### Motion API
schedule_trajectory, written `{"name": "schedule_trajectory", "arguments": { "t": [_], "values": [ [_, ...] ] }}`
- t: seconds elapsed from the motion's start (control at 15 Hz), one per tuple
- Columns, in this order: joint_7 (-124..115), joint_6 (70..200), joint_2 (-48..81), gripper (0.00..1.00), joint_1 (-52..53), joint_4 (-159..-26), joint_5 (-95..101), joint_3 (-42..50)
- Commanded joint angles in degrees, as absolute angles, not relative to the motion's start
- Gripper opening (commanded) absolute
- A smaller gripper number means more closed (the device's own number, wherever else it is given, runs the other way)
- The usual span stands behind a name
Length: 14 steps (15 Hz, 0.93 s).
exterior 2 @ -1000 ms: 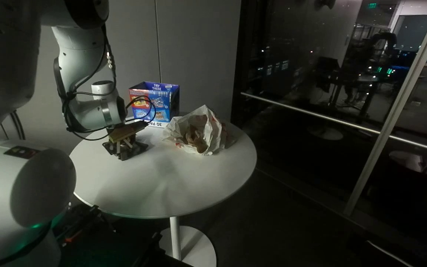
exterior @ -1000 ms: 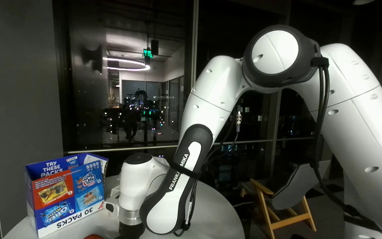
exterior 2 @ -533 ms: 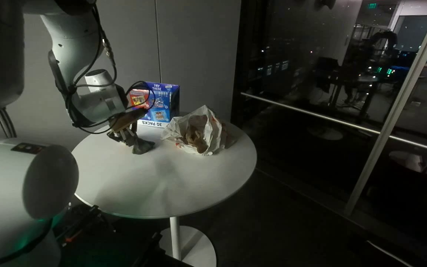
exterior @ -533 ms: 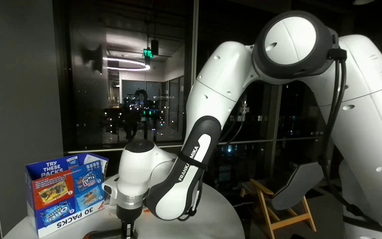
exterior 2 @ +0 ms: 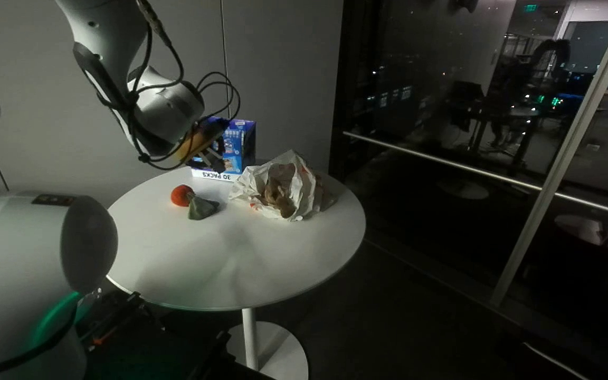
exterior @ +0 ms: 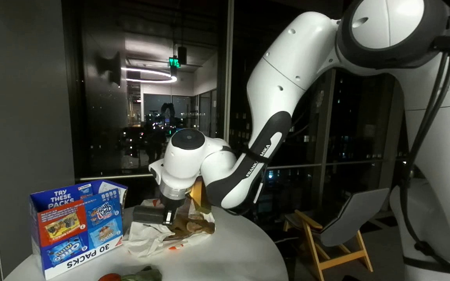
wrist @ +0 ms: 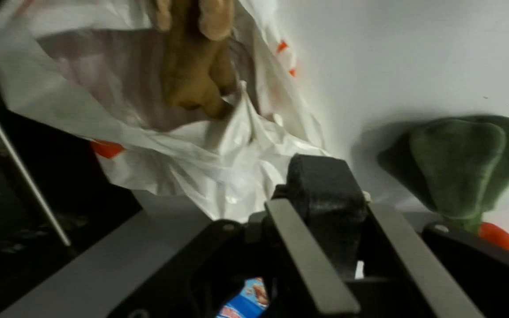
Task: Pick up all the items on the table except the blue box and put them into the plastic bag one by one
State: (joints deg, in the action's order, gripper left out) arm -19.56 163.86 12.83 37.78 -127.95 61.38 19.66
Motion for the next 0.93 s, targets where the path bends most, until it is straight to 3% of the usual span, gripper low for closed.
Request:
{"name": "schedule_trajectory", "arguments": {
  "t": [0.0,0.4,0.47,0.87],
  "values": [
    [-35.1,158.4,11.4,0.15,40.1,-127.1,73.7,25.2],
    [-48.9,140.0,16.7,0.15,40.7,-125.2,82.5,25.6],
    [-48.3,134.2,17.6,0.15,31.1,-124.2,82.4,14.5],
    [-44.0,111.7,26.7,0.15,22.3,-116.1,83.1,-0.1]
  ]
}}
